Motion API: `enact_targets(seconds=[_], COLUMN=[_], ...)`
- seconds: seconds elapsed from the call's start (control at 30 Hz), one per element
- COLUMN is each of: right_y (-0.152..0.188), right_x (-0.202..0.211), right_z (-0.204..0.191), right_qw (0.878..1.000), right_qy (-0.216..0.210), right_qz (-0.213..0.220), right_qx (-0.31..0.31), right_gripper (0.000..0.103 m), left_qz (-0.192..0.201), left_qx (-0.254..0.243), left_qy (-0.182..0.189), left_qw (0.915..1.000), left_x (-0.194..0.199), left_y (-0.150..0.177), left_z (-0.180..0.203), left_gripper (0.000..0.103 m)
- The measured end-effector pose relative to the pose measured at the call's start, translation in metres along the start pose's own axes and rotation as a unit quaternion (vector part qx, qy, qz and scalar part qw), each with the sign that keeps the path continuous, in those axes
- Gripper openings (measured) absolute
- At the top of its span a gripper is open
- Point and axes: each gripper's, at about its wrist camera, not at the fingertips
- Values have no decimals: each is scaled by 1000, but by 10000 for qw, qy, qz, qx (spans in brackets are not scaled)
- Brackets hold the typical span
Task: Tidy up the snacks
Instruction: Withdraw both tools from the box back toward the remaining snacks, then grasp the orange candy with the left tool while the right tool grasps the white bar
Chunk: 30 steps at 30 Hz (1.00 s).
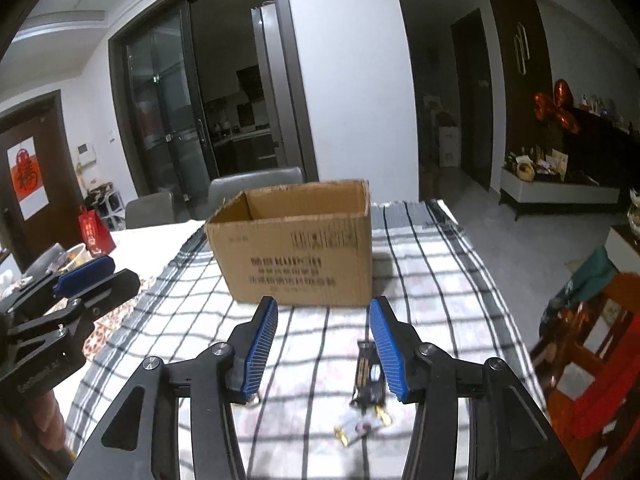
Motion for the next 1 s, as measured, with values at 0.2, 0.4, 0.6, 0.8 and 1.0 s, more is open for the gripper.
enact_targets(seconds=[0.2, 0.4, 0.6, 0.8, 1.0], right_y=[32, 54, 72, 90, 100], right_x=[-8, -14, -23, -41, -56], right_z=[6, 6, 13, 26, 39], right_qw=[9993, 9984, 9964, 9918, 9856], right_qy=[125, 366, 523, 672, 705], right_qz=[-213, -316, -507, -793, -1011], right_qx=[-270, -288, -441, -739, -1155], right_gripper=[49, 49, 49, 49, 49], left_qz=[-238, -424, -649, -1055, -1368], left_qx=[63, 52, 83, 133, 193], left_qy=[156, 303, 377, 563, 783], left_qw=[9996, 9986, 9971, 9927, 9873], left_x=[-8, -18, -35, -61, -85], left_y=[27, 52, 72, 91, 102], left_z=[1, 1, 1, 2, 3], left_gripper=[47, 47, 47, 46, 41])
Point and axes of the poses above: each gripper's, at about its wrist camera, not at the fingertips, and x roughly against the way its jaws point, z to its right, y to its underside, and after that the axes turned 6 degrees about -y, right-handed
